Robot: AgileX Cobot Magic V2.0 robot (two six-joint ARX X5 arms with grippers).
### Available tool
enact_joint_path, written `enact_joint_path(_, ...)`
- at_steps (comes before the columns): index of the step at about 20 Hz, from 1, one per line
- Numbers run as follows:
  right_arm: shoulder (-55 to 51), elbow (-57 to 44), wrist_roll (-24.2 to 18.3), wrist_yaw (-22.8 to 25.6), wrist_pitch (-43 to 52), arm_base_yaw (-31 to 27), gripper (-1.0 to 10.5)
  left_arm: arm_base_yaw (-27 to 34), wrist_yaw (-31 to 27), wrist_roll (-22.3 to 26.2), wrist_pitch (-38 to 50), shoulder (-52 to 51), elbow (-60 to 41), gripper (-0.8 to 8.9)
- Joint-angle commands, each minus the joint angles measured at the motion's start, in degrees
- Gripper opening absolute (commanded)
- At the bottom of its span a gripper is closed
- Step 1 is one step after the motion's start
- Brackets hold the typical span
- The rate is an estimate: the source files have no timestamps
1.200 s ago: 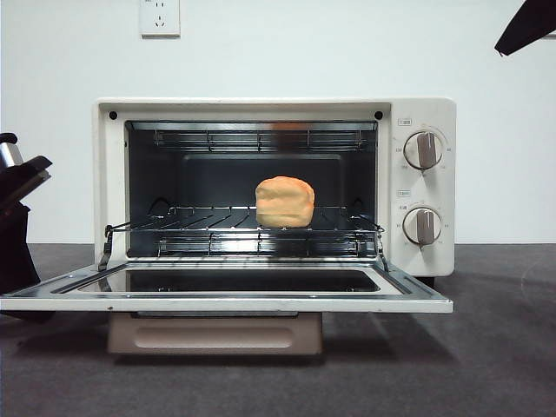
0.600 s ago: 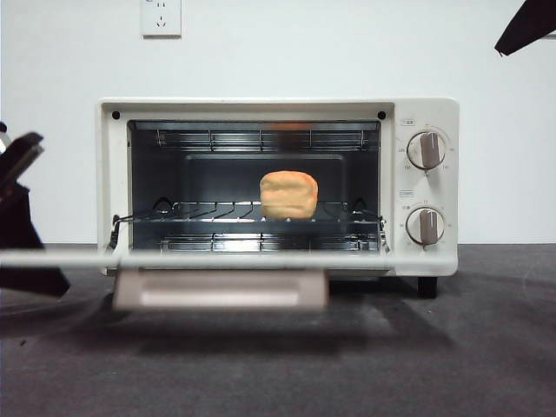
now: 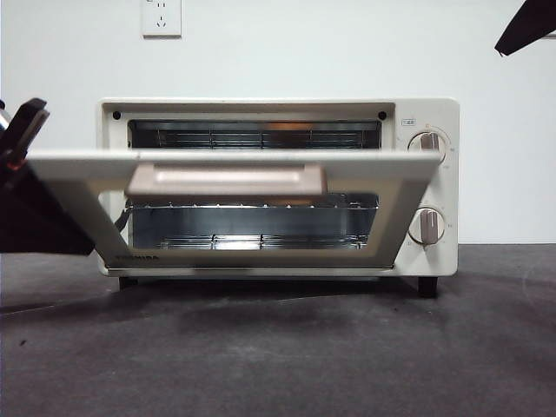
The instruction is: The left arm flap open the oven, the right arm pick bread and place it into oven, the left arm flap close the oven
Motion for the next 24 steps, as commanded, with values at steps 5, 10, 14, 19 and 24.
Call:
enact_joint_path(5, 0.4, 1.0, 0.2, 0.0, 0.6, 0.5, 4.9, 2.1, 1.8, -3.6, 6.6, 0.2, 0.8, 0.15)
enact_joint_path(10, 0.4, 1.0, 0.2, 0.1, 0.7, 0.5, 4.9, 3.8, 1.8, -5.1, 9.7, 0.2, 0.8, 0.15)
enact_joint_path(14, 0.4, 1.0, 0.1, 0.4, 0.8, 0.5, 4.9, 4.2, 1.8, -6.7, 12.5, 0.2, 0.8, 0.15)
enact_joint_path(19, 0.4, 1.0, 0.1, 0.5, 1.0, 0.4, 4.9, 4.1, 1.8, -9.7, 16.0, 0.2, 0.8, 0.15)
enact_joint_path(24, 0.4, 1.0, 0.1, 0.5, 1.0, 0.4, 4.9, 4.0, 4.7, -10.9, 16.1, 0.1, 0.8, 0.16)
